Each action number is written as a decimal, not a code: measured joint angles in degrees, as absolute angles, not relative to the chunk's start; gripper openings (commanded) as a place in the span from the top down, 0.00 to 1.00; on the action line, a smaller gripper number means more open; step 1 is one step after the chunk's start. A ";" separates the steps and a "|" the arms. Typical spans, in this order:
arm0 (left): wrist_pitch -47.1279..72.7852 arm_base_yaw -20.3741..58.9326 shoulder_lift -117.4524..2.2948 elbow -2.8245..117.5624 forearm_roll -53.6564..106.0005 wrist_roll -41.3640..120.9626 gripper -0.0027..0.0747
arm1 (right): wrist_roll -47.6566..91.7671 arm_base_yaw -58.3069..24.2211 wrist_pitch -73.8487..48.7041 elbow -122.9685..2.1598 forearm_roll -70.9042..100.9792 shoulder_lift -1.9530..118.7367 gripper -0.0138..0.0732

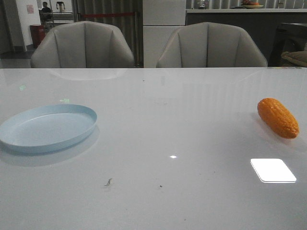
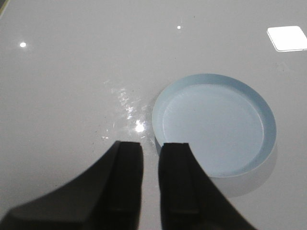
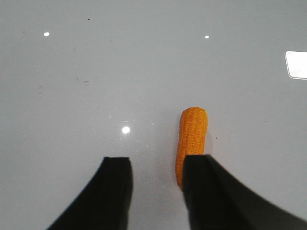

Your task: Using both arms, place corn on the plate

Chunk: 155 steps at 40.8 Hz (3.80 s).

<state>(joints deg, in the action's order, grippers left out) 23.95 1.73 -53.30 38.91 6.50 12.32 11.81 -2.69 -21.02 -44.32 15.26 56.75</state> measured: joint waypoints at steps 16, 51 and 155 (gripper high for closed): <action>20.98 1.73 -59.25 39.13 11.27 12.32 0.31 | 11.81 -2.69 -21.38 -44.32 15.26 56.75 0.24; 49.16 1.73 -103.11 81.33 5.90 3.88 0.31 | 11.81 -2.69 -25.10 -44.32 15.26 56.75 0.24; 62.16 12.28 -117.50 106.93 19.20 7.83 0.85 | 11.81 -2.69 -25.37 -44.32 15.26 56.75 0.24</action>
<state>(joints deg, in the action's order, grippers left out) 62.16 12.28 -117.50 106.93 19.20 7.83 11.81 -2.69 -25.37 -44.32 15.26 56.75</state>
